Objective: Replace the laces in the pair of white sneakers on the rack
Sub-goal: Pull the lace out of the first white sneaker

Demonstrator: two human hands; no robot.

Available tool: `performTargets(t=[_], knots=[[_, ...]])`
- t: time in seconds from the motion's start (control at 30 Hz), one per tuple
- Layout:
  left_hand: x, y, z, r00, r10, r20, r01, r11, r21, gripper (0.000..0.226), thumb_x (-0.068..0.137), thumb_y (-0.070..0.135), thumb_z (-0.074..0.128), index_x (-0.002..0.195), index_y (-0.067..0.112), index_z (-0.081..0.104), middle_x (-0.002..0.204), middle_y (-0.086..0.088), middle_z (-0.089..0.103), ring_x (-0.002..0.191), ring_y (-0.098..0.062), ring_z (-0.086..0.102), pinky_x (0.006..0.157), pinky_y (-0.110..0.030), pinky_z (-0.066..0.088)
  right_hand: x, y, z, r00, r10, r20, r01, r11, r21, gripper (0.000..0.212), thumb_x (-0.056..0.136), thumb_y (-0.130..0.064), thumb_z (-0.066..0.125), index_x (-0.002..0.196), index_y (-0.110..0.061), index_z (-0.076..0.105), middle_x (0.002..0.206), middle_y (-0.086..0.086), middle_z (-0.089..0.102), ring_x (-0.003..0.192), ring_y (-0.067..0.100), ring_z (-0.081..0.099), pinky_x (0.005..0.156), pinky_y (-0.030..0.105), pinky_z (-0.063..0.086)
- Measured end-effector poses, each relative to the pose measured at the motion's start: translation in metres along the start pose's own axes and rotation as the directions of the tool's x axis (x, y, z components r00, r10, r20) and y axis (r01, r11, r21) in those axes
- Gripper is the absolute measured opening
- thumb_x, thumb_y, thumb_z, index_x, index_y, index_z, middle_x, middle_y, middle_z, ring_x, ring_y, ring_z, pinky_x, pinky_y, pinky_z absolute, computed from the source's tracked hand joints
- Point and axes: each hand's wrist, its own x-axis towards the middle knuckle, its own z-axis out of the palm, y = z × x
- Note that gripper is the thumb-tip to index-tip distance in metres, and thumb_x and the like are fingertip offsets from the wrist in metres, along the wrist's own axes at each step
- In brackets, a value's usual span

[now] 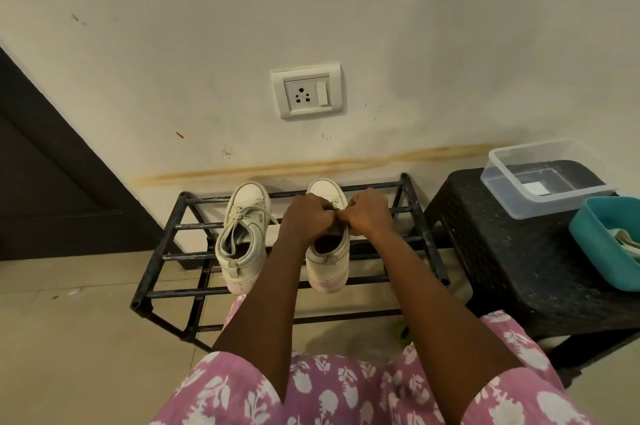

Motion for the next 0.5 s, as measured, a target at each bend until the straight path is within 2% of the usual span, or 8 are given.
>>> performTargets(t=[0.1,0.23,0.27,0.37,0.5], knots=[[-0.002,0.005,0.002,1.0,0.016,-0.006,-0.015,0.993,0.117,0.03,0.081,0.017,0.057,0.103,0.004,0.072,0.097,-0.017,0.071,0.088,-0.028,0.065,0.082,-0.037,0.054,0.0,0.0,0.0,1.0,-0.002,0.006,0.002,1.0,0.0,0.019,0.075,-0.021,0.075,0.078,-0.003,0.068,0.081,0.015,0.069,0.074,0.024,0.069,0.066,0.032,0.058],[0.002,0.004,0.007,0.997,-0.007,-0.081,0.013,0.998,0.065,0.026,0.087,0.011,0.054,0.103,0.0,0.072,0.101,-0.018,0.07,0.092,-0.028,0.064,0.085,-0.033,0.049,0.0,0.001,-0.001,1.0,-0.005,0.017,0.004,1.0,0.013,0.021,0.076,-0.021,0.075,0.079,-0.002,0.068,0.081,0.015,0.07,0.075,0.025,0.069,0.066,0.034,0.059],[0.001,0.003,0.007,0.995,-0.039,-0.096,0.042,0.999,0.031,0.025,0.088,0.01,0.054,0.102,-0.002,0.071,0.102,-0.018,0.07,0.094,-0.029,0.064,0.084,-0.032,0.05,0.0,0.001,-0.001,1.0,-0.004,0.02,0.004,1.0,0.018,0.021,0.076,-0.022,0.075,0.078,-0.003,0.067,0.081,0.015,0.07,0.075,0.024,0.069,0.065,0.033,0.058],[0.004,-0.001,0.004,0.967,-0.214,-0.142,0.201,0.975,-0.098,0.025,0.09,0.009,0.053,0.105,-0.006,0.067,0.108,-0.022,0.067,0.103,-0.034,0.062,0.067,-0.023,0.047,0.0,0.001,-0.002,1.0,0.004,0.028,-0.005,0.999,0.033,0.02,0.077,-0.023,0.075,0.077,-0.005,0.066,0.084,0.015,0.07,0.077,0.024,0.069,0.062,0.029,0.056],[0.005,-0.007,-0.001,0.923,-0.34,-0.178,0.311,0.935,-0.172,0.03,0.096,0.021,0.05,0.113,0.003,0.067,0.11,-0.013,0.068,0.102,-0.024,0.062,0.082,-0.03,0.048,-0.001,0.001,-0.002,0.999,0.008,0.036,-0.009,0.999,0.042,0.027,0.076,-0.024,0.076,0.086,0.0,0.069,0.087,0.017,0.07,0.079,0.025,0.069,0.06,0.028,0.055]])
